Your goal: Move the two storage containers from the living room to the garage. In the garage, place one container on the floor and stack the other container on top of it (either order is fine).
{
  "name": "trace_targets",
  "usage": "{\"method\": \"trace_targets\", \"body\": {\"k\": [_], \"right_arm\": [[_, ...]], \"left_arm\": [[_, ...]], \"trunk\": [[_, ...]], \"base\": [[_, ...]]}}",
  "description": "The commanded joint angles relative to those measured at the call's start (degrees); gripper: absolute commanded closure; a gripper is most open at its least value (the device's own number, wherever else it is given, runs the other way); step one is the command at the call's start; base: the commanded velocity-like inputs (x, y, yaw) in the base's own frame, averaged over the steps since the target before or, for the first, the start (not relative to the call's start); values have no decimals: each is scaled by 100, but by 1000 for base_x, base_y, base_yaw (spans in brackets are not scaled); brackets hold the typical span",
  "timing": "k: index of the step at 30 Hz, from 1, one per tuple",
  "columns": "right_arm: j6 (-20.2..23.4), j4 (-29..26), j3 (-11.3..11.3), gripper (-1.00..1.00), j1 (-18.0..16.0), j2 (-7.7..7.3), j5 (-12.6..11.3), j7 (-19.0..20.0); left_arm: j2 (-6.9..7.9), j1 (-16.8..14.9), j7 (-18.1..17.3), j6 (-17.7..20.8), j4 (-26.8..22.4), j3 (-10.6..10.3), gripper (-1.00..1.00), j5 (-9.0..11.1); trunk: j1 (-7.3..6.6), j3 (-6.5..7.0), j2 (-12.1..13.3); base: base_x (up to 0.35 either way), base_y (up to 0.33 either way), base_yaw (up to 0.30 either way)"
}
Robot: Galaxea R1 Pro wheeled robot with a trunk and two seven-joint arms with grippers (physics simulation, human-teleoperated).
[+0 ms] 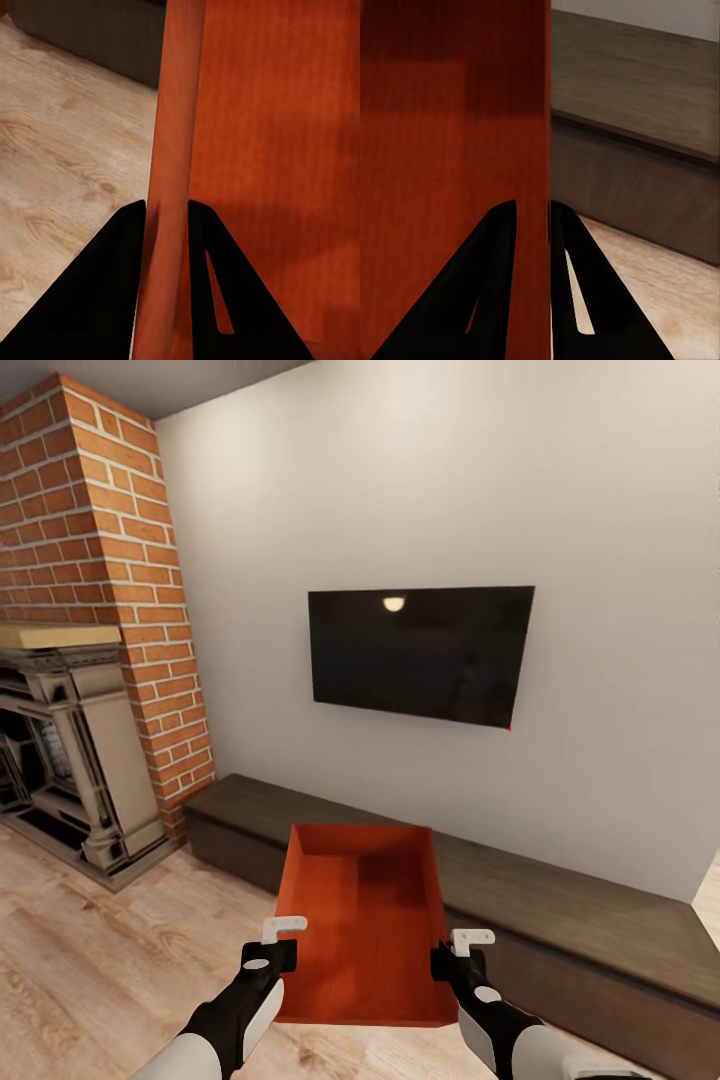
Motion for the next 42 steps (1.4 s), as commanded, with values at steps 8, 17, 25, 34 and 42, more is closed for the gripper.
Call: {"method": "trace_targets", "body": {"k": [8, 17, 25, 34, 42], "right_arm": [[-36, -13, 253, 100, -1, -1, -35, -65], [-34, -13, 253, 100, -2, -1, -33, -65], [-36, -13, 253, 100, -2, -1, -33, -65], [-33, -13, 253, 100, -2, -1, -35, -65], [-26, -13, 253, 100, -2, -1, -42, -65]], "left_arm": [[8, -8, 67, 43, 1, 94, 100, 72], [8, -8, 67, 43, 1, 94, 100, 72], [8, -8, 67, 43, 1, 94, 100, 71], [8, -8, 67, 43, 1, 94, 100, 66], [8, -8, 67, 43, 1, 94, 100, 71]], "trunk": [[0, 67, -4], [0, 150, -4], [0, 224, -4], [0, 305, -4], [0, 317, -4]], "base": [[0, 0, 0], [0, 0, 0], [0, 0, 0], [0, 0, 0], [0, 0, 0]]}}
